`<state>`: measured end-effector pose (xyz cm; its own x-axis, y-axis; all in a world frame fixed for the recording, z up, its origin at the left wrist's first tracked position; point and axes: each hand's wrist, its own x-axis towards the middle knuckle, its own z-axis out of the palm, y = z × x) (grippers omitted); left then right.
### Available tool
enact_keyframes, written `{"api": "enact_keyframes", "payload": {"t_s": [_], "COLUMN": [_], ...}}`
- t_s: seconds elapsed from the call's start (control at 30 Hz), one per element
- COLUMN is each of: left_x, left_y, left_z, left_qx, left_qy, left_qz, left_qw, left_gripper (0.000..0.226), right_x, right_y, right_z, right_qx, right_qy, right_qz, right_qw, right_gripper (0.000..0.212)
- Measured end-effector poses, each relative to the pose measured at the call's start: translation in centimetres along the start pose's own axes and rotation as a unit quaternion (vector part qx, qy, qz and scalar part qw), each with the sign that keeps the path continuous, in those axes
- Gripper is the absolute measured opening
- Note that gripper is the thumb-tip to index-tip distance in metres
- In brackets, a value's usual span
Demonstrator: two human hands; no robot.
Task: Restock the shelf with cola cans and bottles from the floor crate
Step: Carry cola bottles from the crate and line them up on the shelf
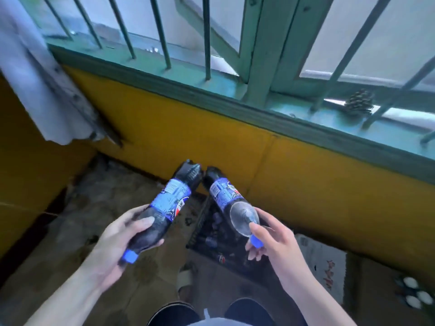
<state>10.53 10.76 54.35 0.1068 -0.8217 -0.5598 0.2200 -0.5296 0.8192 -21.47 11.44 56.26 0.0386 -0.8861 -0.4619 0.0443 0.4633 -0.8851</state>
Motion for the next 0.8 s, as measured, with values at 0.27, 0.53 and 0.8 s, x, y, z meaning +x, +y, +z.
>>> {"api": "enact_keyframes", "payload": {"t_s": [0.27,0.53,0.8], "left_x": [-12.9,-24.8,-35.3], "left_y": [0.1,2.0,-5.5], "left_z": [4.6,-0.5,-6.9], "left_qx": [-0.068,0.195,0.113], "left_qy": [0.147,0.393,0.446], "left_qz": [0.164,0.325,0.278], "left_qw": [0.973,0.838,0.843], "left_gripper": [0.070,0.073,0.090], "right_x": [-1.7,-4.1,-12.4], "right_y": [-6.0,-12.1,-7.1], "right_z": [-2.1,6.1,18.7], "right_qx": [-0.146,-0.423,-0.572], "right_qy": [-0.123,-0.229,-0.355], "right_qz": [-0.138,-0.324,-0.469], "right_qw": [0.972,0.815,0.572], "right_gripper": [0.031,0.010,0.017]}}
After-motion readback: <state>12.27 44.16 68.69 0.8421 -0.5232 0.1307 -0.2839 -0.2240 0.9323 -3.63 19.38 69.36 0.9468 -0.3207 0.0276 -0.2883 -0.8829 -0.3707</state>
